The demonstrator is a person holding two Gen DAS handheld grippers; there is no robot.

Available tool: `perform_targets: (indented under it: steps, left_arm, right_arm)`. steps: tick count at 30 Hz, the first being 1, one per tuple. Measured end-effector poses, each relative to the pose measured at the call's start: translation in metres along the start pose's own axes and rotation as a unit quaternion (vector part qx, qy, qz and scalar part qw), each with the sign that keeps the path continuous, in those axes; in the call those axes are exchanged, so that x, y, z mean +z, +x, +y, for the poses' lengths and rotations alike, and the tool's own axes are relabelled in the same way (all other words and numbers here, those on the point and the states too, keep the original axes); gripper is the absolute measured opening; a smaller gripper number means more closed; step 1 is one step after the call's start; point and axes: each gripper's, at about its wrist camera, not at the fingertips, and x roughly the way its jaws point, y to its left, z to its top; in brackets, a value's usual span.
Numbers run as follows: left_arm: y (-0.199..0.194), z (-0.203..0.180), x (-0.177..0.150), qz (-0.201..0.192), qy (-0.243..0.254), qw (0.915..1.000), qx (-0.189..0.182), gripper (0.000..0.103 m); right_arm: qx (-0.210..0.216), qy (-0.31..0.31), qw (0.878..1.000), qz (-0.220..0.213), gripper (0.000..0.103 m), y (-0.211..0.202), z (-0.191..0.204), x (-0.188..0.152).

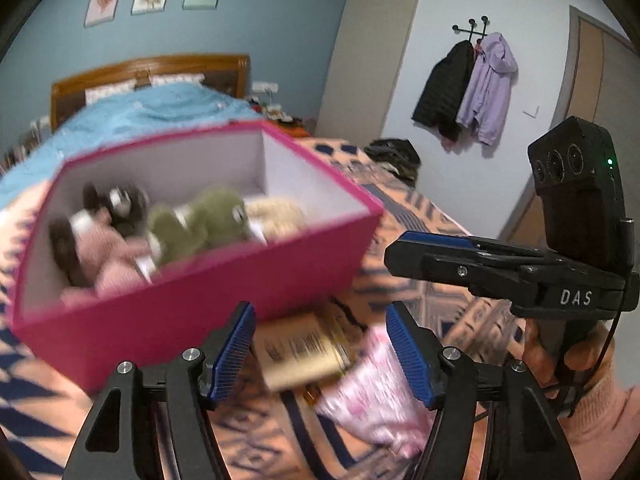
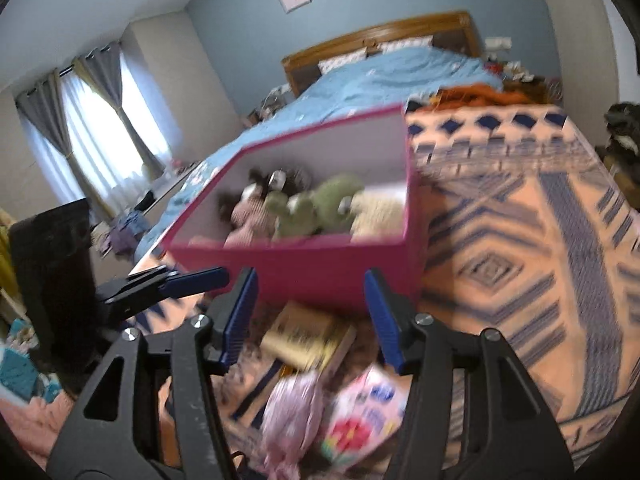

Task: Organize objects
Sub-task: 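Move the right tool to the pink silk pouch and grasp it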

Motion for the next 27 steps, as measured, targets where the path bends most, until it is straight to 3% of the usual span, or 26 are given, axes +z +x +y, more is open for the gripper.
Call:
perform_targets:
  steps: [12, 27]
  left_arm:
    - [0.007, -0.01, -0.045, 0.044, -0.019, 0.9987, -0.016, 0.069]
    - [0.009, -0.01, -0.069, 0.075, -0.022, 0.9968, -0.017, 0.069]
  right_arm:
    - [0.001, -0.003, 0.998, 0.063, 0.057, 0.004, 0.004, -0.058]
    - [0.001, -0.017, 0.995, 0.094, 0.057, 0.022, 0.015, -0.072]
